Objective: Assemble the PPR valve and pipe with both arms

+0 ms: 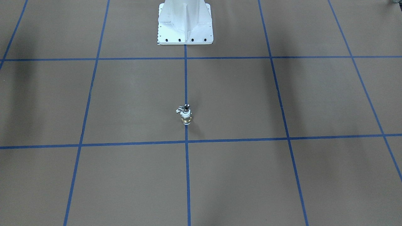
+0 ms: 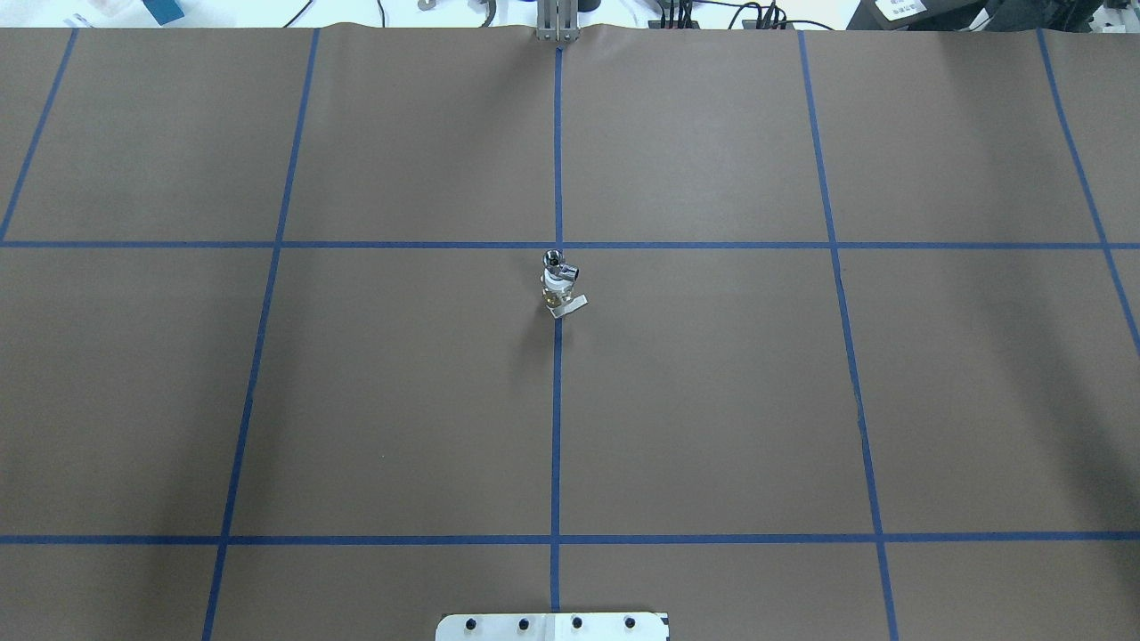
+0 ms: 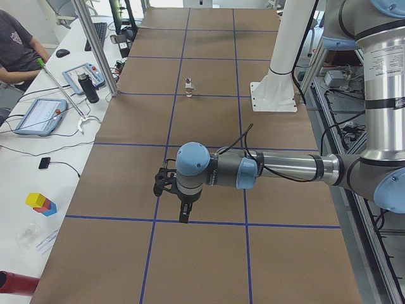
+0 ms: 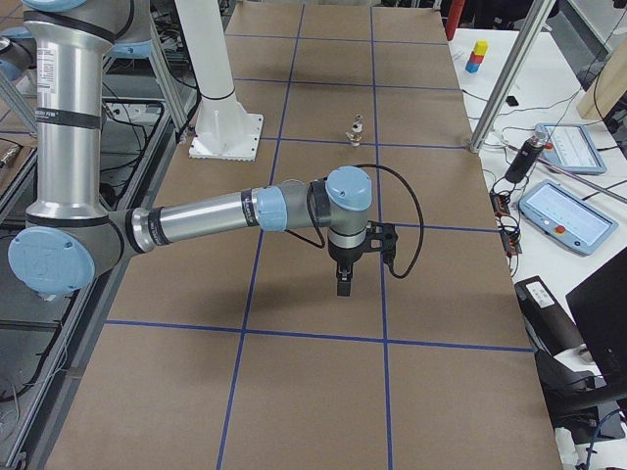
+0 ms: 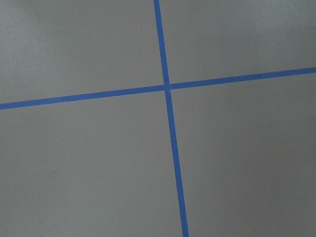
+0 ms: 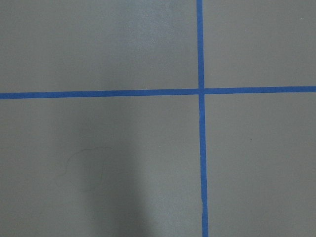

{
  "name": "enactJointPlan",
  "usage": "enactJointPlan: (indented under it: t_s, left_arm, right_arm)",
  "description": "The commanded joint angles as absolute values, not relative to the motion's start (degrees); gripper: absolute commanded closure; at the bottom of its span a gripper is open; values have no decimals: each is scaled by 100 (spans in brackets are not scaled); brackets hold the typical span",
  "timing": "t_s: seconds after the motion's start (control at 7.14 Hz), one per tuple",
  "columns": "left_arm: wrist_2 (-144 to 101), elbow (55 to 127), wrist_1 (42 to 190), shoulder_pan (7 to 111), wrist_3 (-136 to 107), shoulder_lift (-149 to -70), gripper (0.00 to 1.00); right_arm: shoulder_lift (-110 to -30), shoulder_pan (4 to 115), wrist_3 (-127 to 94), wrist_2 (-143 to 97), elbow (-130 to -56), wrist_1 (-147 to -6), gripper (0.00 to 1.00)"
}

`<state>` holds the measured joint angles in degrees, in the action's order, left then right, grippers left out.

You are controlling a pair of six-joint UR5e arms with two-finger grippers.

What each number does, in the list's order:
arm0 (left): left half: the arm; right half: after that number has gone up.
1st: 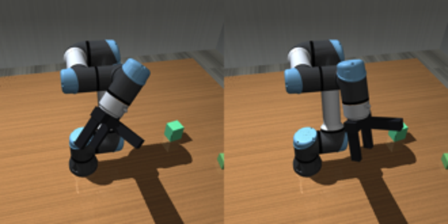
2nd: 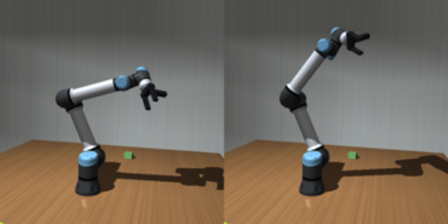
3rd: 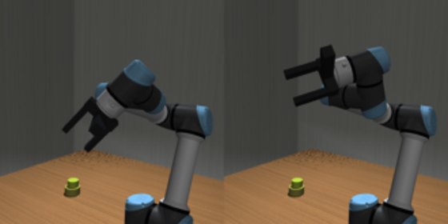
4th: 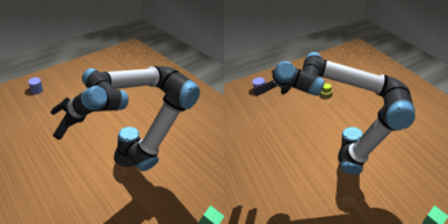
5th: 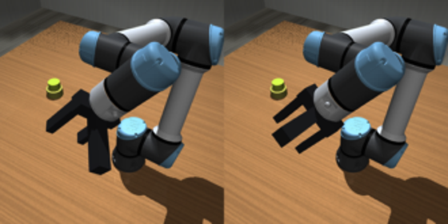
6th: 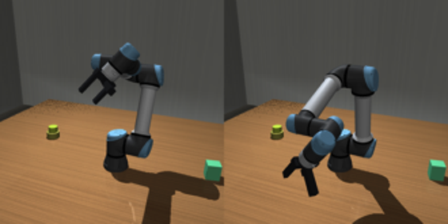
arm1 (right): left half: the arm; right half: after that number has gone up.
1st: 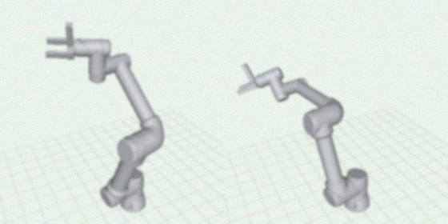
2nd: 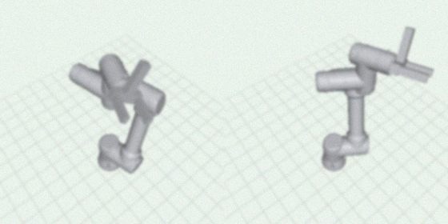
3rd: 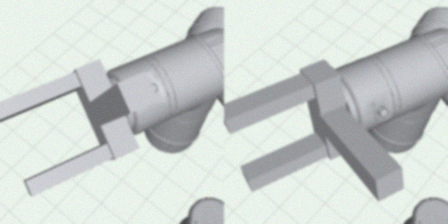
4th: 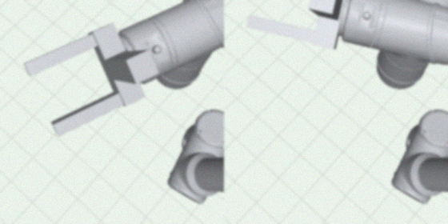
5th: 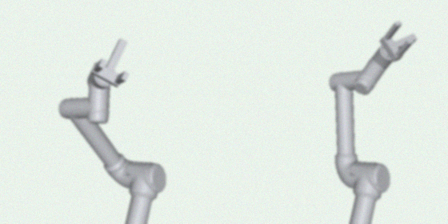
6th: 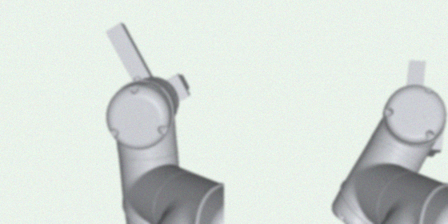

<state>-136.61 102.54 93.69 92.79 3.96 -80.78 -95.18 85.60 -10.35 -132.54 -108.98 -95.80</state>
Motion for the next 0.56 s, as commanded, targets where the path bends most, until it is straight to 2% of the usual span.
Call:
enactJointPlan:
  t_s: [0.0, 0.42]
  left_arm:
    - [-13676, 10257, 9369, 9272, 396, -8068, 0]
    - [-13693, 10266, 9395, 9272, 404, -8060, 0]
  right_arm:
    - [-9519, 8561, -1037, -13263, -10898, -9580, 0]
    - [-9527, 8561, -1037, -13289, -10907, -9580, 0]
